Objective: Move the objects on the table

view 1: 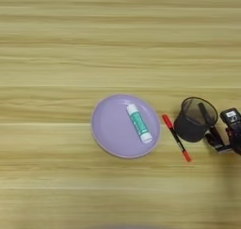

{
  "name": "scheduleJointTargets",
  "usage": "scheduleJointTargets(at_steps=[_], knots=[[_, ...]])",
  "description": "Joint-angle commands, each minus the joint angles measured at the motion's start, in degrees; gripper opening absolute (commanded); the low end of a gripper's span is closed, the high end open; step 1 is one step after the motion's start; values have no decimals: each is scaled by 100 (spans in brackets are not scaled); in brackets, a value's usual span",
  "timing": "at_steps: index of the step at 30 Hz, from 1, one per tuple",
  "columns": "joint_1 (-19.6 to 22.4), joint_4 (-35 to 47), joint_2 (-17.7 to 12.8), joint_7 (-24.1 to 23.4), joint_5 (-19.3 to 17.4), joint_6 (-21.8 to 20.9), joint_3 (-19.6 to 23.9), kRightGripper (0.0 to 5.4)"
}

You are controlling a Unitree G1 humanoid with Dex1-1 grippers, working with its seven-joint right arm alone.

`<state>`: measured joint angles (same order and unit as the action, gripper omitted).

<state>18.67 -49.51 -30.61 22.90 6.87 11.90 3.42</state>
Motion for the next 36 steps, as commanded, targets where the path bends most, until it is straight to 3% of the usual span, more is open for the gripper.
scheduleJointTargets(at_steps=[1, 10, 36], knots=[[283, -80, -338, 186, 77, 75, -108, 537], [573, -843, -228, 759, -103, 108, -153, 537], [718, -1827, -142, 667, -177, -131, -203, 537]])
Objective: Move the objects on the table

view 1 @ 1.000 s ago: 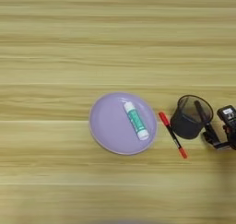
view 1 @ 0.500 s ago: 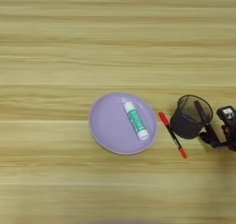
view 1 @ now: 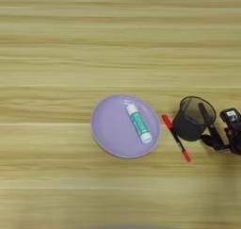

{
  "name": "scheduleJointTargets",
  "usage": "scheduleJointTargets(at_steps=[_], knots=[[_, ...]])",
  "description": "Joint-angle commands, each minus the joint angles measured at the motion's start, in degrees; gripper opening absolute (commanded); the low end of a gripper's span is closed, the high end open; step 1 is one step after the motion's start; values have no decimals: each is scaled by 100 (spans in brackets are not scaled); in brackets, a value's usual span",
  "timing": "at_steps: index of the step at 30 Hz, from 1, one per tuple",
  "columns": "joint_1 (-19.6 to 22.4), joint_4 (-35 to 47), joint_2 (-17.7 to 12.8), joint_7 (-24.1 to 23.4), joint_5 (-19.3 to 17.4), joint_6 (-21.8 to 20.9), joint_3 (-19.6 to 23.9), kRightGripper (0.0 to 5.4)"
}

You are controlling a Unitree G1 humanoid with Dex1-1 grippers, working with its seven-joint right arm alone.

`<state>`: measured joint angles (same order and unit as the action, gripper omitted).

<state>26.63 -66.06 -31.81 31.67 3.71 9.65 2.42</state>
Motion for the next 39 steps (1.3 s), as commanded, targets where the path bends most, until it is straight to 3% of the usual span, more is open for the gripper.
scheduleJointTargets(at_steps=[1, 5, 39], knots=[[-79, -196, -23, -216, 139, 84, -104, 537], [-73, -364, -2, -244, 127, 92, -97, 537], [-39, -658, 13, -276, -34, 44, -52, 288]])
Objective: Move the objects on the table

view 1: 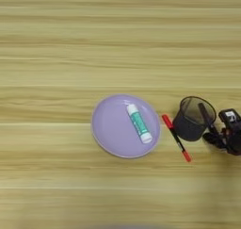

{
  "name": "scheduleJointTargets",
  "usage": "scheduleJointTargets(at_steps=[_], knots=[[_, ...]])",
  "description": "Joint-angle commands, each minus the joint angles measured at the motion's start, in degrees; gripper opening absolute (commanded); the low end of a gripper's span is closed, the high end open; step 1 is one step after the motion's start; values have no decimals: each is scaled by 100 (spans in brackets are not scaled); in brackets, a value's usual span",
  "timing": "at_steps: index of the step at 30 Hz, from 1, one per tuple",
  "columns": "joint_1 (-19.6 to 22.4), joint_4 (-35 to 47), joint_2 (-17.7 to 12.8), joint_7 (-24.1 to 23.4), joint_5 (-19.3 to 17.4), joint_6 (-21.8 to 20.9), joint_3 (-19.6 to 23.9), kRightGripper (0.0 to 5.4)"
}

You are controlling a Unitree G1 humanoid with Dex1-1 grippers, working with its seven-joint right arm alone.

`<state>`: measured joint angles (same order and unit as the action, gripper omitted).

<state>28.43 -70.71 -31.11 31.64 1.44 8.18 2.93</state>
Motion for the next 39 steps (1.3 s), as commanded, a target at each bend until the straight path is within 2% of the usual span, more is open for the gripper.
scheduleJointTargets(at_steps=[1, 11, 16, 21, 33, 39], knots=[[-219, -192, -58, -273, 192, 190, -99, 282], [-210, -174, -62, -272, 172, 187, -81, 196], [-195, -139, -85, -419, 162, 119, -48, 155], [-118, -54, -96, -407, -3, 116, 106, 112], [-106, 83, -79, -439, -139, 102, 312, 104], [-21, 256, -146, -542, -336, 131, 573, 104]])
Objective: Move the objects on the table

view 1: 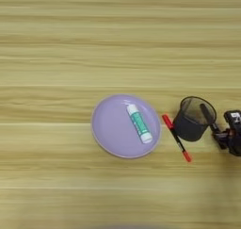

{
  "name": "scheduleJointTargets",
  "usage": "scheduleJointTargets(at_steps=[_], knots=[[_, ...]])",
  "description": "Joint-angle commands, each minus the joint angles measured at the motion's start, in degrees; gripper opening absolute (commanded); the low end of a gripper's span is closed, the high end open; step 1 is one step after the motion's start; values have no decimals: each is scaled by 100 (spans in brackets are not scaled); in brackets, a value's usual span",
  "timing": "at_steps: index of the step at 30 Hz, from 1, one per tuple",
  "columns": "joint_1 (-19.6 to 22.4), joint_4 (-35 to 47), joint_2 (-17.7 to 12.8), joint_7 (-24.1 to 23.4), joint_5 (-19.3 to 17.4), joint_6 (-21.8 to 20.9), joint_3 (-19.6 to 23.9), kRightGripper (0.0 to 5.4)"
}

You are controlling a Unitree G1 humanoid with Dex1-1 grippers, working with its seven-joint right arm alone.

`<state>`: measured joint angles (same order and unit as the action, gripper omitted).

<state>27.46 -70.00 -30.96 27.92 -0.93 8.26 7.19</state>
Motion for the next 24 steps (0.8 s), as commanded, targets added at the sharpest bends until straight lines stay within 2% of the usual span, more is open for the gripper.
scheduleJointTargets(at_steps=[1, 12, 24], knots=[[82, 222, -160, -183, -136, 129, 185, 104], [-92, 965, -76, -297, -418, 265, 507, 104], [-632, 2863, 103, -587, -709, 902, 794, 104]])
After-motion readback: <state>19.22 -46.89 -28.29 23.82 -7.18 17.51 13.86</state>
